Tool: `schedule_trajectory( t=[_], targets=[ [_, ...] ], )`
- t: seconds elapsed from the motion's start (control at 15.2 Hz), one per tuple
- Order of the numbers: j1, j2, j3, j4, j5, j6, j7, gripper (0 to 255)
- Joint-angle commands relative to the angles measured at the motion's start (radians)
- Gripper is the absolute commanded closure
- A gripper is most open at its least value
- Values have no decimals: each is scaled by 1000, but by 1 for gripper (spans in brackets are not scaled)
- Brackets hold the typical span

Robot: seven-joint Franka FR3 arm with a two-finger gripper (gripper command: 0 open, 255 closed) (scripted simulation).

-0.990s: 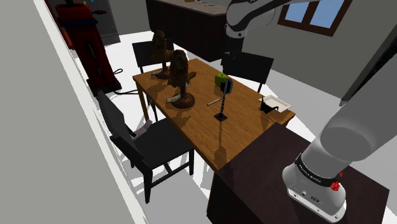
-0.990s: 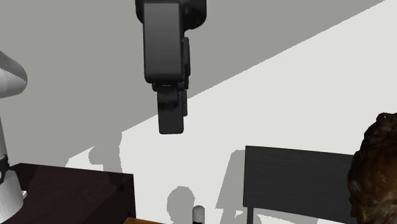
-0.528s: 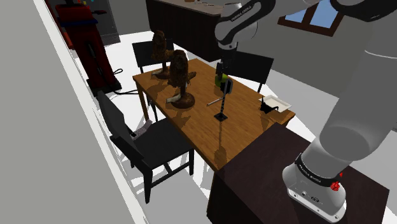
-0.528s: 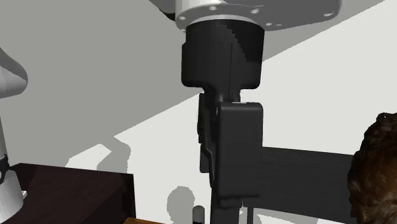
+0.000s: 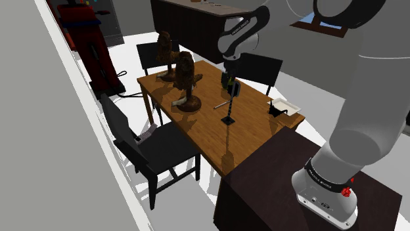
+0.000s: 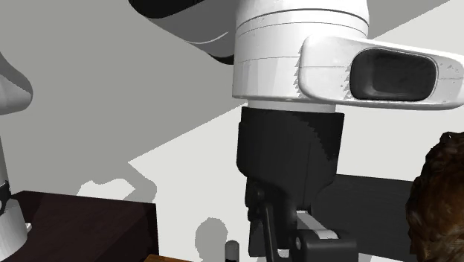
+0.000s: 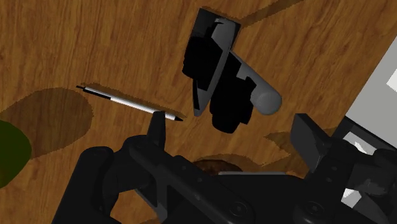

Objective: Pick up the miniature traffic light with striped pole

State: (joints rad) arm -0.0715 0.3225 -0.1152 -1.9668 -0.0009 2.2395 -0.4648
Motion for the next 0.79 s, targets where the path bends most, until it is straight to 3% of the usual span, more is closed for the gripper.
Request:
schedule_trajectory(
  t=[0.0,0.13,0.2,0.73],
  targets=[
    [0,19,1,-4,2,23,0,0],
    [-1,23,1,-6,3,29,0,0],
    [0,23,2,-5,3,28,0,255],
    [0,23,2,-4,3,28,1,255]
  ],
)
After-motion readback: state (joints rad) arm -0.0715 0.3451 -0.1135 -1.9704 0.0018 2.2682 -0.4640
